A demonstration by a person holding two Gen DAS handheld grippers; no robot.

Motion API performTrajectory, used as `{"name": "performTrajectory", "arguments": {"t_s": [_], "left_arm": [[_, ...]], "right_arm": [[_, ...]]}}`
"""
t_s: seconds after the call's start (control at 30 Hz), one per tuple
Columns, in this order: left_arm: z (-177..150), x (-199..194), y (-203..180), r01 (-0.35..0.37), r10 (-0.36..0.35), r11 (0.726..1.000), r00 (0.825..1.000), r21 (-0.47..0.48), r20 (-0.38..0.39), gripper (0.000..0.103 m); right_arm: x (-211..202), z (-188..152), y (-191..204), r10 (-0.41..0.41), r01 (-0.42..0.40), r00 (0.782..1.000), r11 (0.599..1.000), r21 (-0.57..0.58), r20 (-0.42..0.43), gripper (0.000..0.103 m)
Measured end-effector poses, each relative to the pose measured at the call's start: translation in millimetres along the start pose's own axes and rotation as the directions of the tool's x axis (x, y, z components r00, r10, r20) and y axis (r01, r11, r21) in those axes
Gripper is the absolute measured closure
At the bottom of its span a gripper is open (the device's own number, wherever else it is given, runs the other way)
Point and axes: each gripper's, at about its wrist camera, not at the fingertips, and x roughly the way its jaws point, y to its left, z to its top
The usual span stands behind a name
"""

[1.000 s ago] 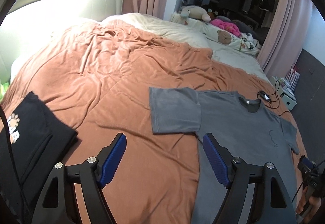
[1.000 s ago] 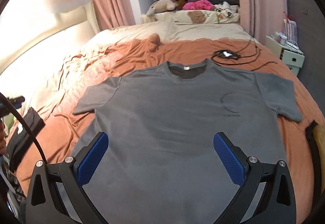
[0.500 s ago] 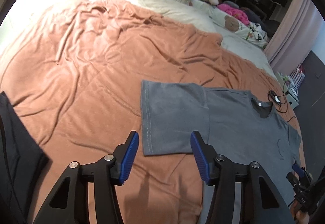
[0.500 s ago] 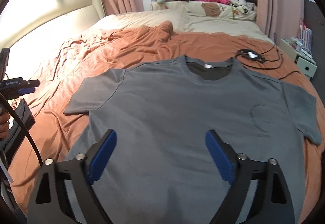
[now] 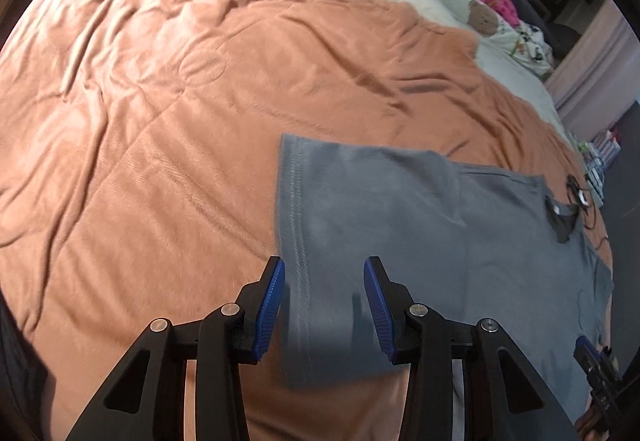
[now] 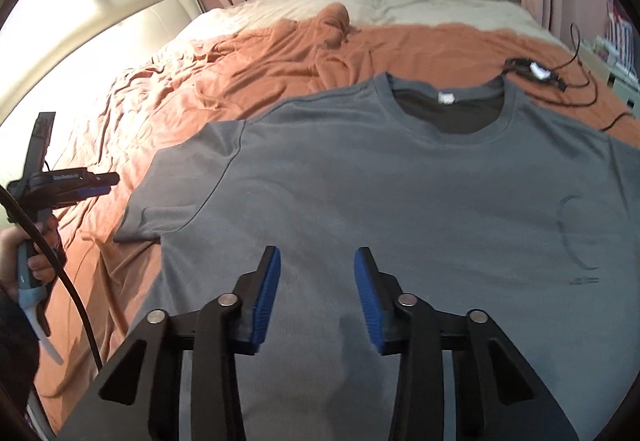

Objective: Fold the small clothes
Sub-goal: 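Grasp the T-shirt side edge with the left gripper and fold it inward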

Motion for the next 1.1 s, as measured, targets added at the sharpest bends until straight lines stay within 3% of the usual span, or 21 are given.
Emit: {"name": "performTrajectory", "arguments": {"t_s": [0.2,0.43,0.57,0.67,0.7,0.77,1.1], "left_arm": [[3.7,34.2,9.5,0.000,-0.001,0.999,0.999,-0.038,-0.044,0.059],[0.0,41.1,14.7,-0.019,0.018,0.999,0.999,-0.031,-0.051,0.059],[-6.0,38.4,25.1,0.036,-0.041,0.996,0.997,-0.081,-0.062,0.060],[-8.1,35.6,30.1,0.049,-0.056,0.992,0.996,-0.113,-0.063,0.074],[-7.9,35.3,30.0,0.045,-0.052,0.992,0.997,-0.115,-0.064,0.086],[-6.1,31.4,30.1,0.065,-0.073,0.991,0.996,-0.115,-0.059,0.095],[11.2,-8.9,5.6,0.125,-0.125,0.991,0.992,-0.054,0.018,0.097]], "right_arm": [[32.1,13.1,5.1,0.023,-0.022,0.999,1.000,0.009,-0.035,0.079],[59.0,19.2,10.5,0.060,-0.058,0.997,0.998,0.030,-0.056,0.079],[72.5,22.7,18.8,0.091,-0.089,0.994,0.996,0.033,-0.067,0.079],[86.3,24.8,27.6,0.125,-0.122,0.989,0.992,0.043,-0.081,0.084],[90.9,25.7,29.2,0.133,-0.129,0.987,0.990,0.050,-0.086,0.085],[102.9,29.3,34.5,0.163,-0.157,0.981,0.985,0.067,-0.103,0.088],[153.6,48.2,56.4,0.233,-0.215,0.962,0.968,0.132,-0.140,0.094]]}}
